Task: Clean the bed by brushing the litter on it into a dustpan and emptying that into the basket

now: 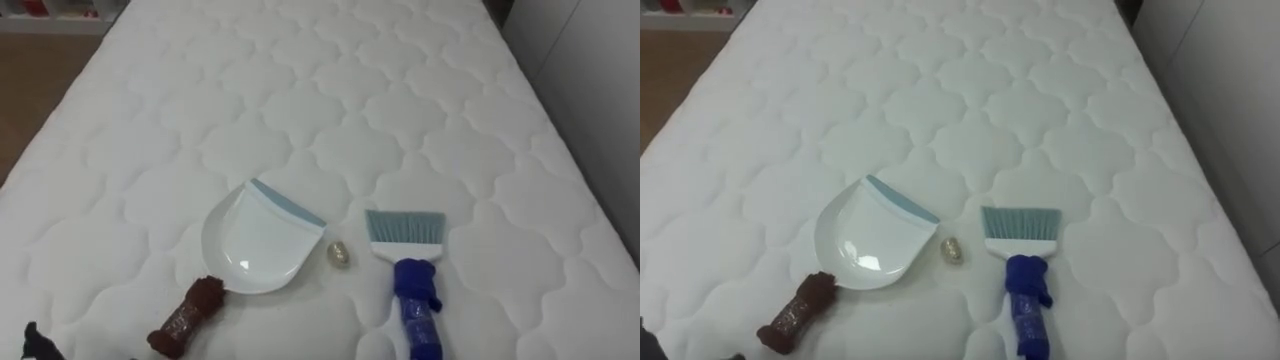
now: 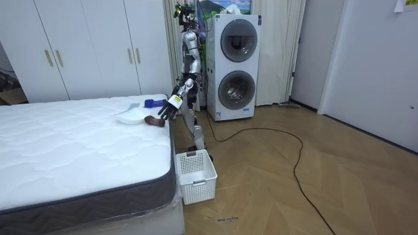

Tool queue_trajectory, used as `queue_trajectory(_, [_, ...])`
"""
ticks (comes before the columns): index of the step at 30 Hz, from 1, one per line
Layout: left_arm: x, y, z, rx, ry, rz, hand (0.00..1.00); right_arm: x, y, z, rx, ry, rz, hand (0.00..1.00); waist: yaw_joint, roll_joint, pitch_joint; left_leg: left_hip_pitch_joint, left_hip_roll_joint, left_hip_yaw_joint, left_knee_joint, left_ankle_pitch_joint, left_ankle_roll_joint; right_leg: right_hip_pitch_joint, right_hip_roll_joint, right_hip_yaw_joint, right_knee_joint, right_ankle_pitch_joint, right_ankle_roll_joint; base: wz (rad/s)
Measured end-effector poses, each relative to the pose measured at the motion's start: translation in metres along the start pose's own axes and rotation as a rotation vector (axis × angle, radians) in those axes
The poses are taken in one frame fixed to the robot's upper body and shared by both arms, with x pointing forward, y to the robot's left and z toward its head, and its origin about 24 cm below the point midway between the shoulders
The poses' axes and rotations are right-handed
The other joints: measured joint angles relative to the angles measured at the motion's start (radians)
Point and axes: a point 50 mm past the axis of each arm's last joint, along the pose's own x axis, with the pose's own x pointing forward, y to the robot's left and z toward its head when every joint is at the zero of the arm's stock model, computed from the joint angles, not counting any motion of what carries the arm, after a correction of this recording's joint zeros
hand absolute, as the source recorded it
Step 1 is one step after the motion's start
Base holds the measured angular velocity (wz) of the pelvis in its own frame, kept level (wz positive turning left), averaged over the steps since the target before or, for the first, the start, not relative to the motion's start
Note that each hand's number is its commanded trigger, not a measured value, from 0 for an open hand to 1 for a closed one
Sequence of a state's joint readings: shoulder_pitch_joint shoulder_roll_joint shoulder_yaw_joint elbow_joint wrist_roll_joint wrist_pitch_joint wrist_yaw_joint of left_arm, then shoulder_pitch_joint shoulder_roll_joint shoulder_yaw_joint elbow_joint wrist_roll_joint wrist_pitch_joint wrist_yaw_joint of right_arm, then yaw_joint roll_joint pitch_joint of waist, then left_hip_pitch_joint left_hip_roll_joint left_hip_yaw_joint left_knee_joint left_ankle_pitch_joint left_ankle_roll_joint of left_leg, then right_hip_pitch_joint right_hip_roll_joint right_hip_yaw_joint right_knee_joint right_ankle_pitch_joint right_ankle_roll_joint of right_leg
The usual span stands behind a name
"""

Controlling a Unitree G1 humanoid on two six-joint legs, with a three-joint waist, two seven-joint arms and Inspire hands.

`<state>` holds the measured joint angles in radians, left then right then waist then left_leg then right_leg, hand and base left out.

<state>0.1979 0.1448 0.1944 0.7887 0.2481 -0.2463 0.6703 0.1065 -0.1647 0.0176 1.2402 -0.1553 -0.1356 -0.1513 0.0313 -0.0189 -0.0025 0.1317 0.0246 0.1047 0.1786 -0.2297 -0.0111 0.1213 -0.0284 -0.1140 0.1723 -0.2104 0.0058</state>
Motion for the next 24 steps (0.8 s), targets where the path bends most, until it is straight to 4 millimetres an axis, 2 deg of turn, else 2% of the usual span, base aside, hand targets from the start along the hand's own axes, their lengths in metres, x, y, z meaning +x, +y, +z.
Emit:
queue_trajectory(5, [0.004, 0.006, 0.027, -0.076, -0.115, 0.103, 0.0, 0.0, -0.001, 0.002, 0.005, -0.014, -0.002, 0.0, 0.001, 0.005, 0.001, -0.002, 0.001, 0.0, -0.007, 0.0, 0.0, -0.006, 0.002, 0.0, -0.002, 0.0, 0.0, 0.01])
queue_trajectory(10, [0.005, 0.012, 0.047, -0.134, -0.207, 0.178, 0.0, -0.001, 0.0, 0.001, -0.002, -0.018, 0.004, 0.0, 0.0, 0.011, -0.0009, -0.012, 0.0, -0.004, -0.006, 0.0, 0.0, -0.018, 0.001, 0.002, -0.001, 0.0, 0.0, -0.02])
queue_trajectory(17, [0.002, 0.007, 0.073, -0.168, -0.322, 0.138, 0.0, 0.0, 0.003, 0.003, 0.015, -0.019, 0.073, 0.0, -0.001, 0.02, 0.0012, -0.016, 0.0, -0.015, -0.007, 0.0, 0.0, -0.019, 0.001, -0.001, -0.004, 0.001, 0.0, 0.01])
queue_trajectory(24, [0.001, -0.005, 0.089, -0.141, -0.406, 0.054, 0.0, 0.002, 0.002, 0.011, -0.001, -0.035, 0.089, 0.0, -0.007, 0.014, 0.0063, -0.029, -0.001, -0.024, -0.006, 0.0, 0.001, -0.032, -0.001, -0.008, 0.001, 0.001, 0.0, 0.01])
